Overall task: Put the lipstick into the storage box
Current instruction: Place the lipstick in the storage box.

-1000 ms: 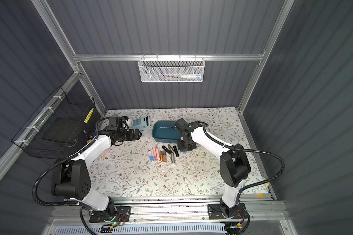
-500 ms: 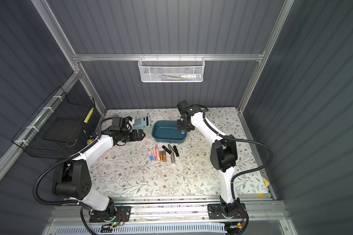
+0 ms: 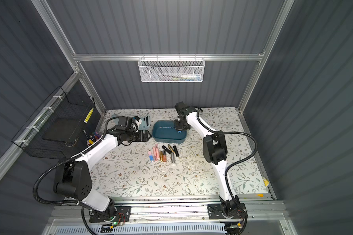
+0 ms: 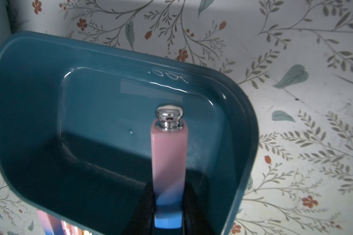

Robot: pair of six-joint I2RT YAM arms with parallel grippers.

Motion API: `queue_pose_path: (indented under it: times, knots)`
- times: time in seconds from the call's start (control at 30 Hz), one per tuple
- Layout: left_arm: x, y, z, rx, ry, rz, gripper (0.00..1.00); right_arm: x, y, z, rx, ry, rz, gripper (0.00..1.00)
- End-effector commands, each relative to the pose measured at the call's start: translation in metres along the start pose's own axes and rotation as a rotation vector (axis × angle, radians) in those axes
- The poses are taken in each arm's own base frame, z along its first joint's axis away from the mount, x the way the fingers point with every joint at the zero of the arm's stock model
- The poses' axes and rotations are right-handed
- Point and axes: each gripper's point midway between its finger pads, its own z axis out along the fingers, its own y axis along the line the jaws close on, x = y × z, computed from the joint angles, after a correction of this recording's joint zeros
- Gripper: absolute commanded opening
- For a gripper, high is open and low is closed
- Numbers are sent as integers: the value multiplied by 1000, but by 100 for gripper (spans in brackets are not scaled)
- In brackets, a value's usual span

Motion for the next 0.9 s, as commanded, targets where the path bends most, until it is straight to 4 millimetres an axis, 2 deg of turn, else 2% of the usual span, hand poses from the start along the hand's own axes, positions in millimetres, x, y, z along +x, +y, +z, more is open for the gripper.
queue_pose_path:
  times: [0.0, 0.2, 0.33, 0.43, 0.6, 0.77, 0.87]
  knots:
    - [-1, 2, 1, -6, 24, 7, 99, -4, 3, 6, -11, -2, -14, 14]
    - [-2, 4, 5, -12, 31, 4, 99, 1, 0, 22, -17, 34, -6, 16]
    - [-2, 4, 7, -13, 38, 3, 100, 2, -2, 23, -12, 35, -13, 26]
    - [-2, 4, 8, -14, 41, 4, 100, -1, -2, 16, -13, 24, -25, 35]
    - [0, 5, 8, -14, 42, 1, 100, -9, 3, -11, -22, -23, -51, 41]
    - [1, 3, 3, -5, 27, -2, 100, -17, 11, -62, -23, -110, -79, 43]
    - [2, 1, -2, 1, 15, -5, 100, -8, 15, -91, -3, -130, -96, 43]
